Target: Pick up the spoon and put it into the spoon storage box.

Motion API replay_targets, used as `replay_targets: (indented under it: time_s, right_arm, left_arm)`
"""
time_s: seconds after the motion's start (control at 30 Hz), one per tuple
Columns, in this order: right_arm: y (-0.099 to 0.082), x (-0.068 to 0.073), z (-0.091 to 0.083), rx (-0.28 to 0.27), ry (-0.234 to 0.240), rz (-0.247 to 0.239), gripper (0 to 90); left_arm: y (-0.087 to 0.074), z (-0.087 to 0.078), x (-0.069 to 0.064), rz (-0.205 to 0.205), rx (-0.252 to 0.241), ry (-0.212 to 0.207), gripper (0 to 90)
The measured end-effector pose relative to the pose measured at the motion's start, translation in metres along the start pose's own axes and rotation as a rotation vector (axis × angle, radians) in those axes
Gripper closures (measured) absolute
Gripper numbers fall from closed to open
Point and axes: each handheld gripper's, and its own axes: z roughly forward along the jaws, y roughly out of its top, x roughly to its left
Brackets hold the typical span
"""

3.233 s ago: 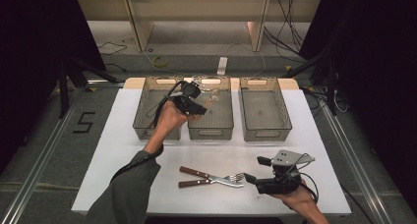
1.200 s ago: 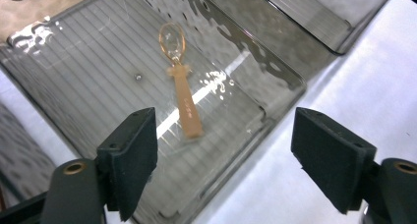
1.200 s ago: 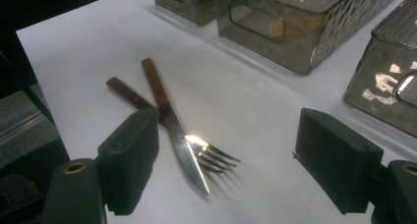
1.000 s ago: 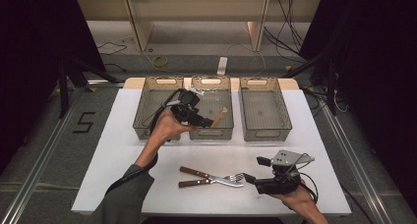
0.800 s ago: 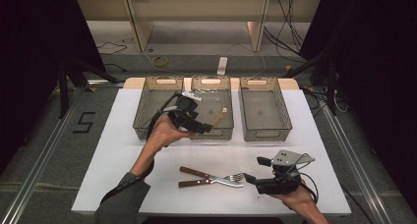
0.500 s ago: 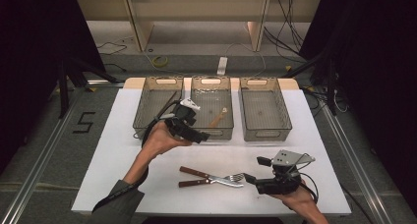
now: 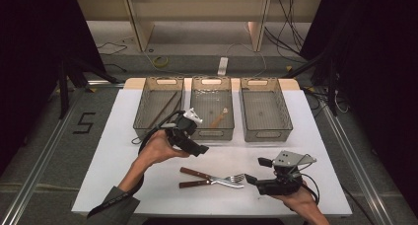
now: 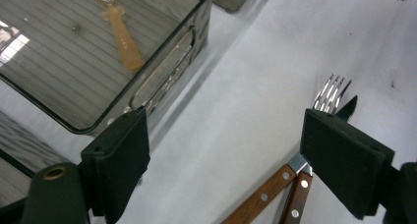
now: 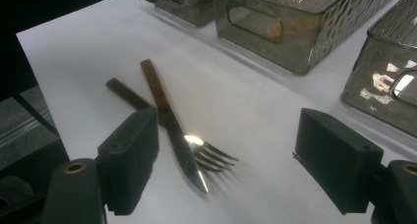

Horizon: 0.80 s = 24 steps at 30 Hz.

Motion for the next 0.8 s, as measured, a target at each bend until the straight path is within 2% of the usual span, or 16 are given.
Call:
replay_targets:
  time_s: [0.1,0.17,0.3,0.53,0.8]
  right_arm:
    - [0.0,-0.001,0.0,0.0,0.002,0.002,25.1]
    - [0.0,-0.001,0.001,0.002,0.001,0.003,25.1]
    - [0.0,-0.001,0.001,0.001,0.004,0.001,25.1]
    - [0.0,-0.001,0.001,0.001,0.003,0.003,25.1]
    - [0.001,-0.001,0.002,0.005,0.003,0.001,25.1]
  left_arm:
    - [-0.002,0.001,-0.002,0.013,0.013,-0.005,18.3]
    - [-0.003,0.002,-0.003,0.024,0.039,-0.011,18.3]
    - [-0.005,0.004,-0.005,0.043,0.081,-0.001,18.3]
    - [-0.011,0.005,-0.008,0.058,0.114,0.009,18.4]
    - [-0.02,0.011,-0.011,0.086,0.178,0.019,18.0]
